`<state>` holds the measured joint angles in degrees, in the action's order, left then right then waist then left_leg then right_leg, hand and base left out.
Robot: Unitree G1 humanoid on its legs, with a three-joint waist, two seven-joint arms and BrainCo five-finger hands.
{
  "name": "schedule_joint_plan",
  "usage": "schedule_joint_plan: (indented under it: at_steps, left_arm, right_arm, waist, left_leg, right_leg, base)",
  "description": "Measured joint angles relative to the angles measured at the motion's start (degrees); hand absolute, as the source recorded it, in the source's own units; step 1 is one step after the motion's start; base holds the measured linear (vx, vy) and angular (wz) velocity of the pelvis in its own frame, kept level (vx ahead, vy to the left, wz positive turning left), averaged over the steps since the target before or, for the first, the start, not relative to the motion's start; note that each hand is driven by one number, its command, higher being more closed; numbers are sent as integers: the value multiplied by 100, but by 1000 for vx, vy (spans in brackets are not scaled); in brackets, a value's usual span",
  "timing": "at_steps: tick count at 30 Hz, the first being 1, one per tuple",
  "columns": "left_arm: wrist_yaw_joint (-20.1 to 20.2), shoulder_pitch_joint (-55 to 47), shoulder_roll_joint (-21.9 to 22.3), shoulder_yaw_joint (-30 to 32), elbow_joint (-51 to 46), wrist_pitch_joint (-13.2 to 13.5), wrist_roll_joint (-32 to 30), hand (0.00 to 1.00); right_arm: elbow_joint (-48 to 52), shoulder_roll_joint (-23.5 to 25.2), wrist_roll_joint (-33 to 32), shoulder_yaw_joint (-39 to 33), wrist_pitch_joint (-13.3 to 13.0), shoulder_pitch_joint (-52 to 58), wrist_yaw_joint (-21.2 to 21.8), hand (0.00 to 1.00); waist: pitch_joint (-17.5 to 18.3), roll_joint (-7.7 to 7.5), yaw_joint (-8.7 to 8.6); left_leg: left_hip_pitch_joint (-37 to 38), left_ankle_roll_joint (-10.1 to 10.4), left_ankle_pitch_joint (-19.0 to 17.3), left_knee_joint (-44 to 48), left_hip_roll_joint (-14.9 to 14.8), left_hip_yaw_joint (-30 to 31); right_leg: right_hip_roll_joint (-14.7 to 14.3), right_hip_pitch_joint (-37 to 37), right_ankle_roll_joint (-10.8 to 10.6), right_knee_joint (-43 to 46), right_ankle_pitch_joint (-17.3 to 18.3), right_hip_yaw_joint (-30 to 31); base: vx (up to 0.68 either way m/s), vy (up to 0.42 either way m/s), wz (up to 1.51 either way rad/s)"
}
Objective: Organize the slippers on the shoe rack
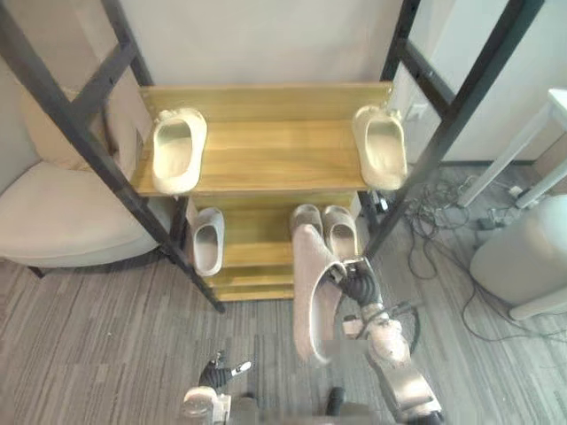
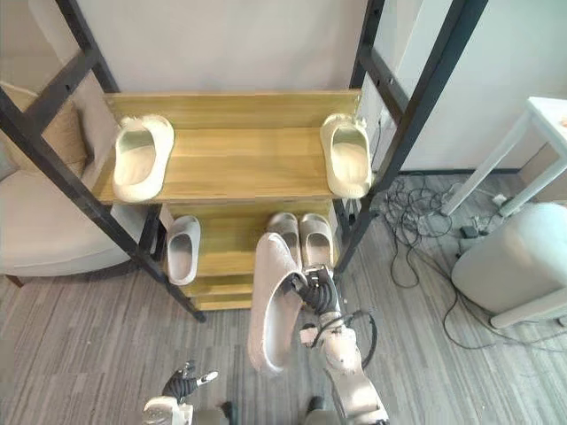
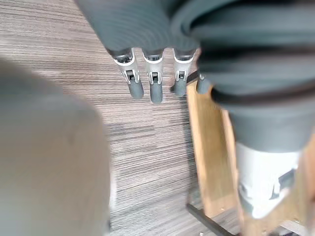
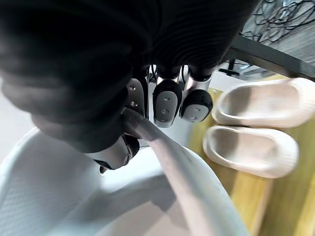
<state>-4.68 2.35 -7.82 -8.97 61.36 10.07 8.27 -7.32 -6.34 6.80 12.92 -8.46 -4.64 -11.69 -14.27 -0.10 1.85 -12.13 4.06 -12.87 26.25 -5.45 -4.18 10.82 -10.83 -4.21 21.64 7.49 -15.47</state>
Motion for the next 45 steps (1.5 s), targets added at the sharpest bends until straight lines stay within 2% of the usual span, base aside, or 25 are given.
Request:
schedule_joint_plan:
  at_steps: [4, 12, 17, 18, 19, 24, 31, 36, 45]
  left_arm:
    - [-17, 191, -44, 18, -416, 133, 226, 0]
    - [-64, 369, -64, 361, -917, 337, 514, 0]
    - [-128, 757, -11, 596, -1046, 365, 604, 0]
    - [4, 713, 30, 568, -1327, 420, 670, 0]
    - [-17, 699, 108, 589, -1445, 470, 716, 0]
    - [-184, 845, 194, 820, -1670, 502, 935, 0]
    - [-284, 843, 143, 918, -1814, 550, 991, 0]
    - [-303, 784, 84, 896, -1438, 374, 995, 0]
    - [-294, 782, 75, 696, -1489, 357, 999, 0]
  right_arm:
    - [-296, -84, 3, -169, 50, -870, -258, 100]
    - [-401, -140, 3, -376, 112, -2187, -687, 100]
    - [-957, -627, 2, -617, 174, -3331, -976, 100]
    - [-1026, -801, 2, -667, 229, -3568, -1041, 100]
    - [-1044, -878, 2, -739, 247, -3685, -1103, 100]
    - [-1456, -1037, 2, -790, 295, -4356, -1193, 100]
    - [-2507, -1533, 9, -735, 406, -5186, -1192, 100]
    - [-3357, -1866, 181, -366, 503, -5770, -1185, 100]
    - [-4126, -2121, 224, 217, 504, -6380, -1194, 100]
  waist:
    - [-463, 6, 141]
    - [-825, -53, 211]
    - [-1004, -48, 273]
    - [-1066, -19, 382]
    - [-1079, 17, 479]
    - [-1110, -14, 499]
    - [-1161, -31, 669]
    - [-1209, -24, 762]
    - [-1226, -9, 840]
  left_leg:
    - [-894, 8, -536, 1083, -88, 187]
    - [-2182, 0, -1009, 2631, -52, 435]
    - [-3097, -19, -1208, 3544, -7, 642]
    - [-3290, -36, -1259, 3738, 5, 657]
    - [-3443, -38, -1267, 3828, 23, 664]
    - [-4131, -34, -1264, 4216, 106, 870]
    - [-4709, -8, -1248, 4451, 287, 1013]
    - [-5054, 2, -1241, 4625, 421, 1079]
    - [-5384, 33, -1210, 4702, 593, 1117]
  right_leg:
    - [200, -823, -10, 1238, 607, -134]
    - [635, -1981, 111, 2937, 1217, -218]
    - [924, -2655, 158, 3874, 1604, -392]
    - [1008, -2831, 188, 4095, 1692, -411]
    - [1065, -2959, 177, 4223, 1747, -420]
    - [1264, -3402, 242, 4661, 1932, -608]
    - [1546, -3799, 241, 5011, 2085, -794]
    - [1774, -3937, 239, 5271, 2259, -958]
    - [2054, -4072, 224, 5470, 2397, -1138]
  base:
    - [-192, -36, 25]
    - [-94, -12, 15]
    - [-79, 20, 28]
    - [-64, 44, 17]
    - [-56, 45, 17]
    - [-33, 30, 28]
    - [10, 23, 18]
    - [32, -8, 30]
    - [32, -13, 16]
